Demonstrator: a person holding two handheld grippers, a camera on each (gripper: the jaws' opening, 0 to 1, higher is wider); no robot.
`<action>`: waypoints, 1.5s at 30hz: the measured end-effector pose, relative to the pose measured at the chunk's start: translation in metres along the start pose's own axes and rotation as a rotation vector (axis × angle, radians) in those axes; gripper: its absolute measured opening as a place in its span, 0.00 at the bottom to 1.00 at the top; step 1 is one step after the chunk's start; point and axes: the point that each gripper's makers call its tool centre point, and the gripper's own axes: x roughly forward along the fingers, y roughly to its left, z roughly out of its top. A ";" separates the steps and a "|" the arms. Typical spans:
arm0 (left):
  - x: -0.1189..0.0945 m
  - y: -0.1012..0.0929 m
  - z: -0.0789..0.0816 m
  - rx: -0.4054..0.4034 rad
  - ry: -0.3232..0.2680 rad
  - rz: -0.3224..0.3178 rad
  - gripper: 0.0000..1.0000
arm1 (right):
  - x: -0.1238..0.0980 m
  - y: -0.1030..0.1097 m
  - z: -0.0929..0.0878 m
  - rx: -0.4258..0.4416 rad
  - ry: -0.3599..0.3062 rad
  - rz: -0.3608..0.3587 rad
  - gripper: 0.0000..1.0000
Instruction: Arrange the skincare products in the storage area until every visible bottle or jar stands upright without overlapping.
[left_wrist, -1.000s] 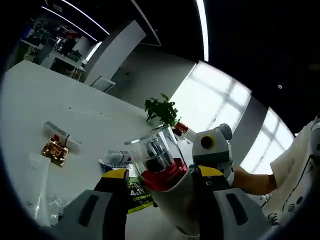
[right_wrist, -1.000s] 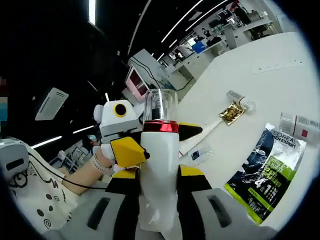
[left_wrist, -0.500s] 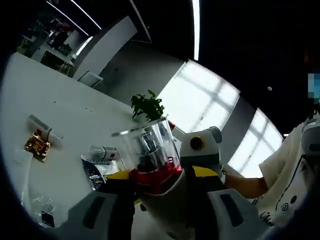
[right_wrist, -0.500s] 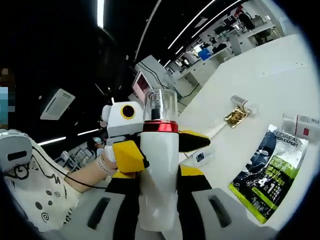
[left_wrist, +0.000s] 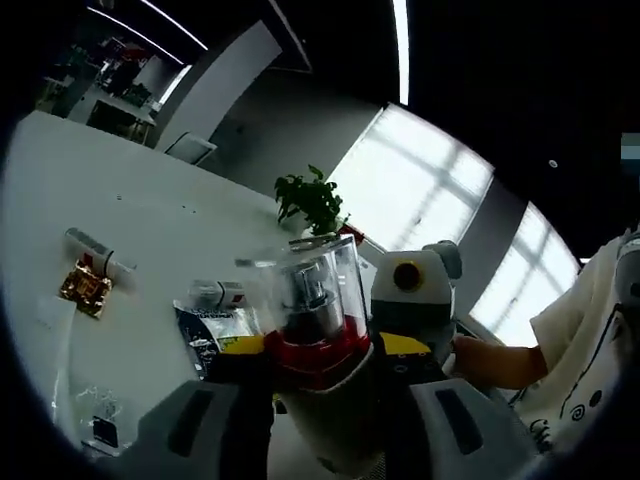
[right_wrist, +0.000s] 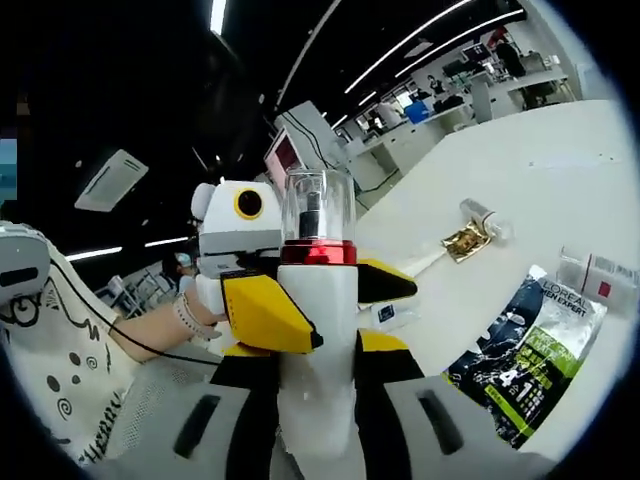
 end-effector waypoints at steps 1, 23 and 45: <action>0.001 -0.001 0.001 0.018 -0.003 0.003 0.32 | 0.000 -0.001 0.000 -0.016 -0.001 -0.003 0.28; 0.013 -0.004 0.000 0.334 -0.024 0.159 0.31 | -0.004 -0.027 -0.002 -0.212 0.027 -0.154 0.31; 0.019 0.009 -0.026 0.414 0.114 0.204 0.31 | -0.002 -0.045 -0.034 -0.410 0.235 -0.228 0.30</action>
